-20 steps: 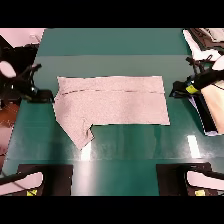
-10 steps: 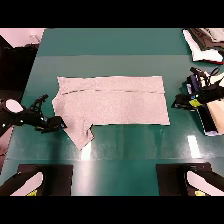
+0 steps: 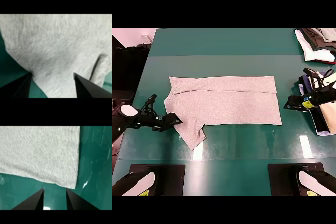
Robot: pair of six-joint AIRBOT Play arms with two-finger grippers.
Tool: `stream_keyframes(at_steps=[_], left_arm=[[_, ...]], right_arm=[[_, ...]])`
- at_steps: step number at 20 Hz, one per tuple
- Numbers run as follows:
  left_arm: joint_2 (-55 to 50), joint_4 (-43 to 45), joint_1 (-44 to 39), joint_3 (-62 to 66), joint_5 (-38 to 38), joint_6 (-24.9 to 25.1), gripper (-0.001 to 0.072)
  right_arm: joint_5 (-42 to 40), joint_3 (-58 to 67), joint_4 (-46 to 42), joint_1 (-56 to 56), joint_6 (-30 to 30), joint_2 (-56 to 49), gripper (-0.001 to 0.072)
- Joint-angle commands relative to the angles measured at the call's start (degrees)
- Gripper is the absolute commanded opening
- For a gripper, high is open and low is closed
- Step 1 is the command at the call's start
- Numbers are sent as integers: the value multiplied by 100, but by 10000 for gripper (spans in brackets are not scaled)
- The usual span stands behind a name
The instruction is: Fold the shirts.
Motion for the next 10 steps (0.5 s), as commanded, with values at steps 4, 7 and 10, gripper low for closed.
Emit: stream_keyframes(at_steps=[4, 7, 10], left_arm=[[-85, -63, -2, -2, 87, 2, 44], [-57, -46, -2, 109, -101, 144, 21], [-17, -46, -2, 376, -376, 350, 21]], right_arm=[[229, -7, -22, -20, -4, 7, 307], [306, -221, -13, -289, -146, 7, 153], [-66, -870, 9, -804, -358, 0, 319]])
